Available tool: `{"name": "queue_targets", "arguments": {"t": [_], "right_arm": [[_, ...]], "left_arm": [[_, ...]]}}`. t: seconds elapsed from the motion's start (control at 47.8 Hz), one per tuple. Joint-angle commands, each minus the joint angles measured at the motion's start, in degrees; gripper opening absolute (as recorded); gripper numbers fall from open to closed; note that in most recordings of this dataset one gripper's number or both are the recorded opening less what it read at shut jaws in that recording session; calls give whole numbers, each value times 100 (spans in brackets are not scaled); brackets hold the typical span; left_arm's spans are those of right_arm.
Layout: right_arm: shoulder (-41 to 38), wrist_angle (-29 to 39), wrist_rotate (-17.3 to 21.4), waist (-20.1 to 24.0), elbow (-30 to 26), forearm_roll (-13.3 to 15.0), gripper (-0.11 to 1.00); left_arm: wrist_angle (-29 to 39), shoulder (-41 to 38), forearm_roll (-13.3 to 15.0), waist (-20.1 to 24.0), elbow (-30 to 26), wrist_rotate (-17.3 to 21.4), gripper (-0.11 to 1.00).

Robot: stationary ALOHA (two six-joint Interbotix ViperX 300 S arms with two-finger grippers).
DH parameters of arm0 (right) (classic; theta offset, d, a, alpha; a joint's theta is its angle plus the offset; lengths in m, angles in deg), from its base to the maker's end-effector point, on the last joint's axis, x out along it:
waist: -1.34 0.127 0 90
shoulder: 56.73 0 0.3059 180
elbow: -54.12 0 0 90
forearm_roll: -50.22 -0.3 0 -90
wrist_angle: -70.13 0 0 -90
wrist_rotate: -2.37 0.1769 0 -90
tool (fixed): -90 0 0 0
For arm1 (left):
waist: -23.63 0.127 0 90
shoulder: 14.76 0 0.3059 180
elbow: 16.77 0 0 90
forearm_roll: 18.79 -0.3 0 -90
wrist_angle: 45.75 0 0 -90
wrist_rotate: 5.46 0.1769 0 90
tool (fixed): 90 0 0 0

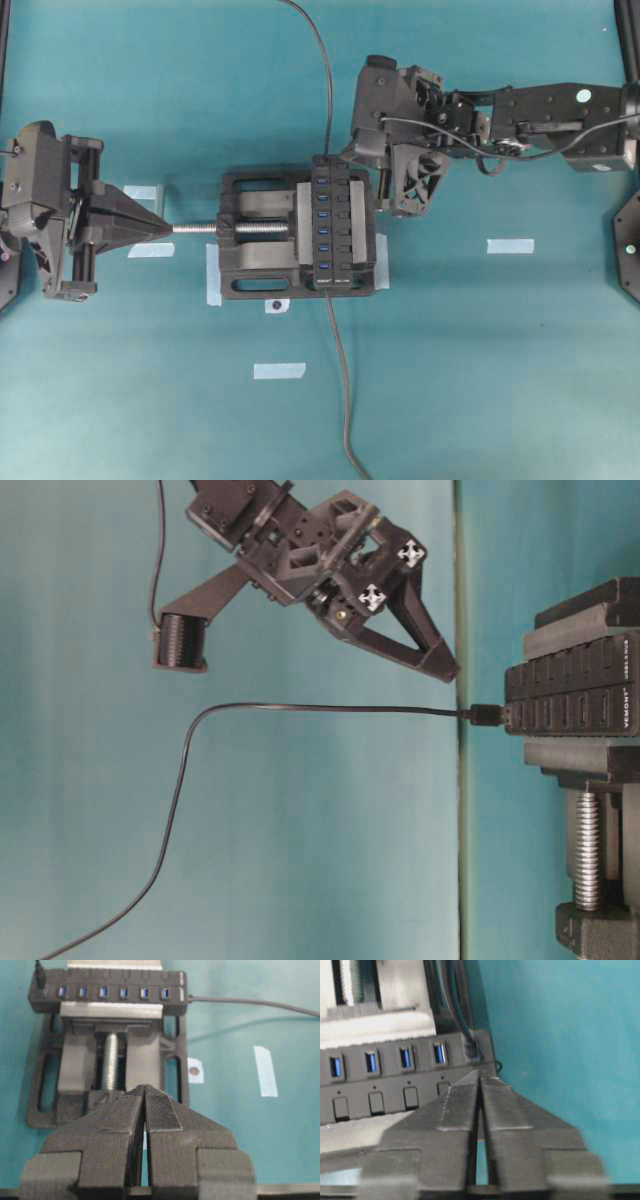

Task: Insert the USB into the second port from the front of the fixed hub.
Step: 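Move the right gripper over the USB plug at the hub's front end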

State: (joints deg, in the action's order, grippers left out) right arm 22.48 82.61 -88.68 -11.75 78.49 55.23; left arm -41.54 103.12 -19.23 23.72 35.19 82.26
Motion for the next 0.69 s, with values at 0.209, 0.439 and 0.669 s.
{"name": "queue_targets", "arguments": {"t": [0.209, 0.439, 0.669], "right_arm": [[44, -18, 26, -18, -167, -9, 64], [0, -114, 0, -9, -193, -9, 90], [-202, -387, -9, 0, -290, -9, 88]], "left_arm": [[-18, 0, -9, 0, -97, 9, 0], [9, 0, -9, 0, -97, 9, 0], [9, 0, -18, 0, -105, 9, 0]]}}
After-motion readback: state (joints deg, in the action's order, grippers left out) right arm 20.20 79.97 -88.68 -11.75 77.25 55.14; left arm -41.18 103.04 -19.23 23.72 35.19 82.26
